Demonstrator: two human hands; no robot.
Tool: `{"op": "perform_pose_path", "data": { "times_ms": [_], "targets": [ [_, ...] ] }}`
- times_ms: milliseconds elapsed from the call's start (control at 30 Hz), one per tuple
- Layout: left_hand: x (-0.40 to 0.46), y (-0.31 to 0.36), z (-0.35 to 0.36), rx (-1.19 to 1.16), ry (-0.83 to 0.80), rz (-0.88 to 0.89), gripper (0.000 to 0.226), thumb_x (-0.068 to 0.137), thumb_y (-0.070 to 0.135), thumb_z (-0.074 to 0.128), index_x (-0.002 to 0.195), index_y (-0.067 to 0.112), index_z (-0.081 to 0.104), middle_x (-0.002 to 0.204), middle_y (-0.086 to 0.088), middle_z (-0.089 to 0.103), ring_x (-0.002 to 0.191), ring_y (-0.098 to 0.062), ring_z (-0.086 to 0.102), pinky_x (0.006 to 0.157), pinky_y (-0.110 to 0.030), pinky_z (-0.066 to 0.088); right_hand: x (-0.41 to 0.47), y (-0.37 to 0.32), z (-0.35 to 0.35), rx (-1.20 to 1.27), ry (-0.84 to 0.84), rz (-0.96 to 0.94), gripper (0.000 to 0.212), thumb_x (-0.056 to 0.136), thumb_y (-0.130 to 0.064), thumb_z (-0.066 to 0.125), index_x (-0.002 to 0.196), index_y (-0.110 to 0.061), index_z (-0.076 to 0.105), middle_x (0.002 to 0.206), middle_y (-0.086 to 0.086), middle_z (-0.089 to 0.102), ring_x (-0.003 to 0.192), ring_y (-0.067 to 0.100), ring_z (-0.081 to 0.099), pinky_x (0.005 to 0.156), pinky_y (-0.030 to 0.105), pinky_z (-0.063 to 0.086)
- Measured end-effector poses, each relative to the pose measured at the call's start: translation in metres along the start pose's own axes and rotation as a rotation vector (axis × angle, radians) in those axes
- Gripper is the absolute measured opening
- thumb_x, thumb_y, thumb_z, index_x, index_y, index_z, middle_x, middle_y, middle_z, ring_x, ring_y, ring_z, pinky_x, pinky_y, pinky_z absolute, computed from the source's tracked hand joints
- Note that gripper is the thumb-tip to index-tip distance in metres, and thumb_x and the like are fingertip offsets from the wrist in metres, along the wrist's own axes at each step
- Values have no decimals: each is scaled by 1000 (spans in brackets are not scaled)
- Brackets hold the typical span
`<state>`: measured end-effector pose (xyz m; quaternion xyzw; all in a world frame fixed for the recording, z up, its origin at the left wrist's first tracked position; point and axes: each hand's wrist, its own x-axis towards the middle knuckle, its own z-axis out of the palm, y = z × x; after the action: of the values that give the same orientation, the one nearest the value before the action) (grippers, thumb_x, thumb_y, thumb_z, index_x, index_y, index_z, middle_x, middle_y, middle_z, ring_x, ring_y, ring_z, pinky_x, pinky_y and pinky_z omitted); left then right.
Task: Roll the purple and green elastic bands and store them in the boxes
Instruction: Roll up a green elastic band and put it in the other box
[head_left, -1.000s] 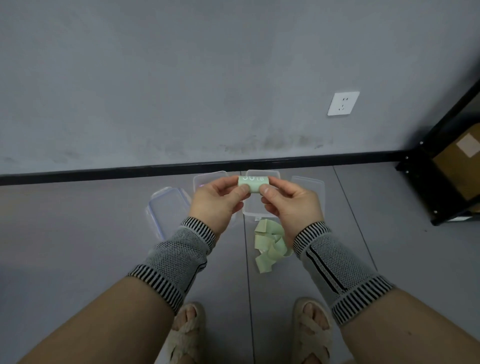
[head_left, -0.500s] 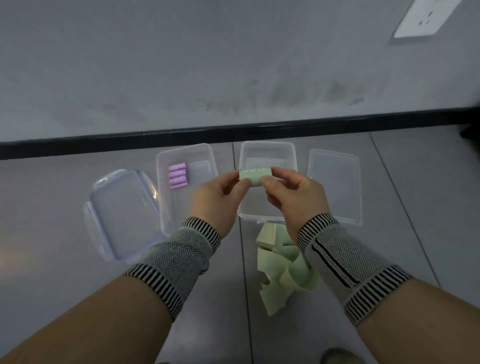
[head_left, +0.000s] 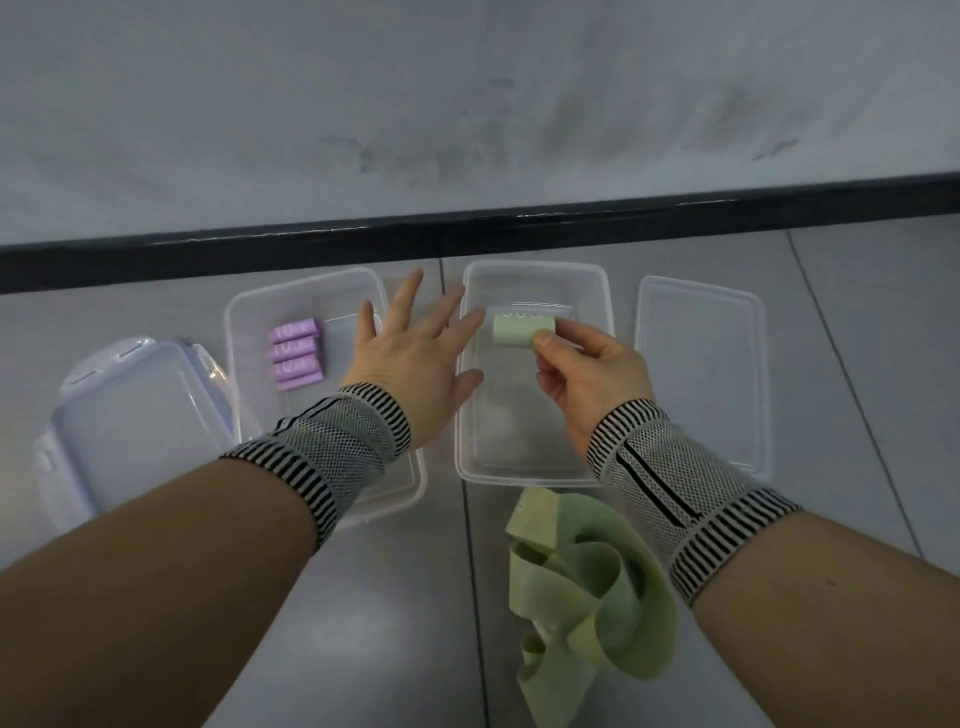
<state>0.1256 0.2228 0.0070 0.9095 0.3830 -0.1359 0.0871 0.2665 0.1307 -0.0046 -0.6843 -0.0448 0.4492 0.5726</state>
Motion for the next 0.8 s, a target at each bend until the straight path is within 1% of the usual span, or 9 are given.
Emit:
{"op": "perform_pose_path", "data": {
  "times_ms": [67,133,267,367,433,533,633,700,800],
  "targets": [
    [5,-3,8,41,-57,18,66,91,59,27,148,35,0,157,13,-9,142,-24,-22,110,-62,-2,12,3,5,-11,5,10,23,83,-13,70,106,-15,67,93,8,67,80,16,63,80,31,56],
    [2,-5,15,41,-88,10,66,92,58,25,148,34,-2,156,15,-9,142,-21,-23,109,-63,-3,21,5,11,-10,11,19,17,83,-12,69,100,-17,67,89,7,66,78,16,62,78,31,55],
    [-6,-5,23,-6,-45,3,61,95,53,21,148,32,2,156,15,-6,142,-19,-21,110,-62,-2,35,9,22,-6,17,31,9,84,-10,68,88,-18,65,75,5,63,70,16,59,73,31,54],
    [-5,-5,28,-55,33,10,58,95,50,26,148,32,10,156,12,2,143,-19,-17,111,-62,0,44,13,25,-75,18,27,11,83,-14,70,93,-18,67,79,4,66,72,17,61,77,35,56],
    [-3,-6,31,-88,71,12,60,93,50,31,147,32,13,156,10,5,144,-19,-15,110,-62,1,51,16,27,-128,26,7,19,84,-15,70,103,-13,67,83,5,67,75,16,62,80,35,57],
    [-1,-9,36,-97,52,8,67,92,53,29,149,30,0,157,13,-4,143,-17,-18,110,-61,-2,60,19,31,-225,47,-50,28,84,-18,69,111,-10,67,87,6,68,81,17,64,85,36,56],
    [0,-9,40,-96,41,13,68,93,53,24,148,28,-7,156,15,-9,142,-16,-20,110,-60,-4,68,24,37,-303,85,-69,29,82,-23,71,109,-11,70,90,7,70,86,20,65,89,39,55],
    [0,-9,41,-103,39,15,68,94,53,22,148,28,-10,156,15,-11,142,-15,-21,110,-60,-4,73,28,38,-348,96,-78,29,81,-27,71,106,-12,72,87,7,71,82,20,65,87,41,55],
    [1,-9,43,-116,40,16,68,93,53,22,148,28,-11,156,16,-12,142,-15,-21,110,-60,-4,78,32,39,-416,111,-90,29,82,-32,69,105,-14,73,87,7,72,77,18,65,84,38,57]
  ]
}}
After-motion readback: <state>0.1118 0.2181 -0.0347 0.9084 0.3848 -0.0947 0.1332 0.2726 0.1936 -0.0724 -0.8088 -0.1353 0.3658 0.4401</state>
